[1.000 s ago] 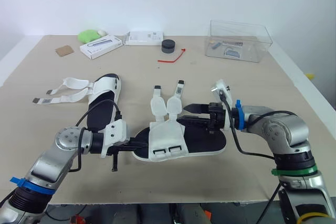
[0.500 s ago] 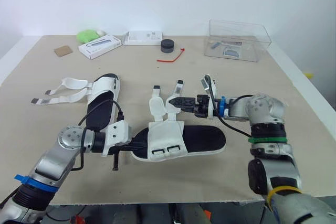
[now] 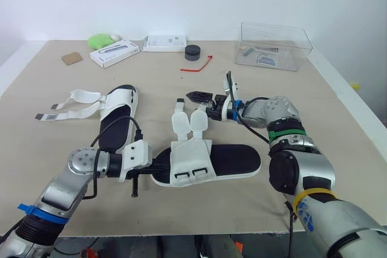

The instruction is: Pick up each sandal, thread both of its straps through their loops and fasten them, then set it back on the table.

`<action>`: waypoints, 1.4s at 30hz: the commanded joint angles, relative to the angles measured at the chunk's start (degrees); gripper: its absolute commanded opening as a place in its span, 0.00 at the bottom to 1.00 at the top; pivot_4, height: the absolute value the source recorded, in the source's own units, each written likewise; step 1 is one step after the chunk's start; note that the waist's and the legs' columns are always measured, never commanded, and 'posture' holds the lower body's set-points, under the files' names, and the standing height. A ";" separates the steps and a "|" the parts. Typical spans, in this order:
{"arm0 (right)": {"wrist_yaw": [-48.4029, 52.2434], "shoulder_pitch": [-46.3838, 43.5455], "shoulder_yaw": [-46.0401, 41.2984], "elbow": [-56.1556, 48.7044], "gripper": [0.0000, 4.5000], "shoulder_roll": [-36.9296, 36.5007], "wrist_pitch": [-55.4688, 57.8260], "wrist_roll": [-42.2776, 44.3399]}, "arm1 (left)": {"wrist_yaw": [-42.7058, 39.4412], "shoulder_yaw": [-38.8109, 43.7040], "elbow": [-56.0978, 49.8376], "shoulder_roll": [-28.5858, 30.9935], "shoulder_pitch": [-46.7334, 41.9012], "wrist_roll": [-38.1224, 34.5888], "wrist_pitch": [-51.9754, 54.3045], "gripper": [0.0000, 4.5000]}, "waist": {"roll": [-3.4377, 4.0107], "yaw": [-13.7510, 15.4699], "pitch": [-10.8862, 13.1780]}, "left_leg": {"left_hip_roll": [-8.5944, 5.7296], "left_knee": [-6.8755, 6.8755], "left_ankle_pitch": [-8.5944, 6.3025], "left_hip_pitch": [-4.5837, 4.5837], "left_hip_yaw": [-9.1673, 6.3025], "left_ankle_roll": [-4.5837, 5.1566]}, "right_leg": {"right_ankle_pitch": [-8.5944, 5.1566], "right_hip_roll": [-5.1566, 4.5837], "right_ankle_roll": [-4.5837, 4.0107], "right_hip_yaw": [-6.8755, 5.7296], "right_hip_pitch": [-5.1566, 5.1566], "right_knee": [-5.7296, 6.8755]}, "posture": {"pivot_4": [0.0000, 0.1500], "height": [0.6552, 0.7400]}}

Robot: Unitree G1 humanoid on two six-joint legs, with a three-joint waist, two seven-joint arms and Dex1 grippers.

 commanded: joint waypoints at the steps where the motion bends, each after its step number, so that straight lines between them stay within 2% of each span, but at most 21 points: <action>1: 2.88 -2.68 0.80 1.32 1.00 -0.06 -3.51 -2.15 | 0.39 0.38 -1.22 0.02 0.71 0.21 -0.47 0.01 | 0.00 -0.01 0.00 | 0.00 0.00 0.00 -0.01 -0.01 0.00 | 0.00 -0.01 0.00 -0.01 0.00 0.00 | 1.00 1.00; 2: 3.48 -3.11 0.79 2.08 1.00 -0.17 -4.26 -2.66 | 0.50 0.27 -1.23 -0.02 0.89 0.27 -0.56 0.01 | 0.00 -0.04 0.00 | 0.00 0.00 0.00 0.00 -0.01 0.00 | 0.00 -0.02 0.00 -0.01 0.00 -0.01 | 1.00 1.00; 5: 5.16 -3.89 1.30 3.68 0.81 -0.47 -6.15 -4.31 | 0.72 0.12 -1.50 -0.03 1.23 0.30 -0.63 0.00 | 0.00 -0.15 0.00 | -0.01 0.00 0.00 0.00 0.00 0.00 | 0.00 -0.05 0.01 -0.01 0.00 0.00 | 1.00 1.00; 8: 6.67 -4.52 1.56 4.78 0.54 -0.70 -9.06 -5.89 | 0.79 0.12 -1.55 -0.03 1.32 0.24 -0.66 0.00 | 0.00 -0.19 0.00 | -0.01 0.00 0.00 0.00 0.00 0.00 | 0.00 -0.04 0.01 -0.01 0.00 0.00 | 1.00 1.00; 11: 9.08 -4.89 2.18 5.14 0.18 -0.86 -11.51 -7.57 | 0.80 0.05 -1.46 -0.05 1.23 0.28 -0.69 0.00 | 0.00 -0.21 0.00 | -0.02 0.00 0.00 -0.01 0.00 0.00 | 0.00 -0.06 0.01 -0.01 0.00 -0.01 | 1.00 1.00; 14: 14.18 -4.86 4.81 3.53 0.03 -1.03 -14.71 -10.08 | 0.74 -0.09 -1.42 -0.11 1.07 0.32 -0.71 0.00 | 0.00 -0.29 0.00 | -0.03 0.00 0.00 -0.01 0.00 0.00 | 0.00 -0.07 0.01 -0.01 0.00 -0.01 | 1.00 1.00; 16: 16.86 -4.81 6.33 2.82 0.03 -1.06 -15.86 -11.37 | 0.77 -0.13 -1.44 -0.19 0.98 0.27 -0.62 0.00 | 0.01 -0.31 0.00 | -0.03 0.00 0.00 0.00 0.00 0.00 | 0.00 -0.07 0.01 -0.01 0.00 -0.01 | 1.00 1.00; 18: 23.70 -2.55 11.46 -2.92 0.03 -1.22 -20.45 -14.21 | 0.80 -0.23 -1.55 -0.27 0.92 0.26 -0.54 0.00 | 0.01 -0.31 0.01 | -0.03 0.00 0.00 0.00 -0.01 0.00 | 0.00 -0.07 0.01 -0.02 0.00 0.00 | 1.00 1.00; 20: 33.86 6.04 19.86 -19.16 0.03 -1.87 -34.86 -18.09 | 0.79 -0.25 -1.68 -0.24 1.06 0.27 -0.48 0.00 | -0.02 -0.23 -0.02 | -0.03 0.00 0.00 -0.01 -0.02 0.00 | -0.01 -0.07 0.02 -0.03 0.00 0.00 | 1.00 1.00; 22: 37.68 13.45 24.30 -30.47 0.03 -2.32 -50.08 -21.39 | 0.78 -0.18 -1.76 -0.20 1.21 0.24 -0.43 0.00 | 0.01 -0.12 -0.03 | -0.03 -0.01 -0.07 -0.03 -0.17 -0.04 | -0.07 -0.09 0.13 -0.18 0.04 -0.03 | 1.00 1.00; 24: 38.54 17.40 26.13 -35.27 0.03 -2.80 -59.96 -23.56 | 0.77 -0.10 -1.73 -0.24 1.23 0.22 -0.39 0.00 | 0.01 -0.15 -0.03 | -0.03 -0.03 -0.14 -0.03 -0.15 -0.12 | -0.11 -0.13 0.19 -0.18 0.02 -0.01 | 1.00 1.00; 26: 40.63 21.39 28.95 -37.77 0.03 -4.35 -79.33 -27.74 | 0.86 -0.11 -1.80 -0.38 1.27 0.22 -0.34 0.00 | 0.03 -0.28 -0.01 | -0.02 -0.01 -0.21 -0.03 -0.11 -0.23 | -0.12 -0.27 0.19 -0.16 0.01 -0.01 | 1.00 1.00; 29: 42.41 23.71 32.37 -36.09 0.03 -6.94 -102.52 -32.31 | 1.02 -0.27 -1.98 -0.72 1.13 0.24 -0.10 0.00 | 0.03 -0.28 -0.01 | -0.07 0.02 -0.21 0.00 -0.05 -0.24 | -0.12 -0.32 0.20 -0.19 0.02 -0.02 | 1.00 1.00; 33: 41.28 21.07 36.37 -28.27 0.03 -10.59 -128.69 -36.82 | 0.90 -0.48 -2.20 -0.94 0.96 0.09 0.25 0.00 | 0.02 -0.30 0.00 | -0.09 0.04 -0.21 0.14 0.04 -0.24 | -0.12 -0.33 0.20 -0.12 0.09 0.00 | 1.00 1.00; 37: 36.97 16.97 38.64 -20.22 0.03 -12.55 -145.98 -42.57 | 0.53 -0.43 -1.85 -0.79 0.46 -0.07 0.39 0.00 | 0.00 -0.32 0.00 | -0.03 0.04 -0.17 0.26 0.10 -0.25 | -0.09 -0.28 0.07 0.07 0.12 0.04 | 1.00 1.00; 42: 29.77 12.70 42.74 -13.59 0.03 -14.01 -150.41 -43.92 | 0.01 -0.32 -1.54 -0.83 -0.15 -0.25 0.72 0.00 | 0.00 -0.33 0.00 | 0.01 0.04 -0.15 0.33 0.12 -0.28 | -0.10 -0.25 -0.03 0.08 0.15 0.09 | 1.00 1.00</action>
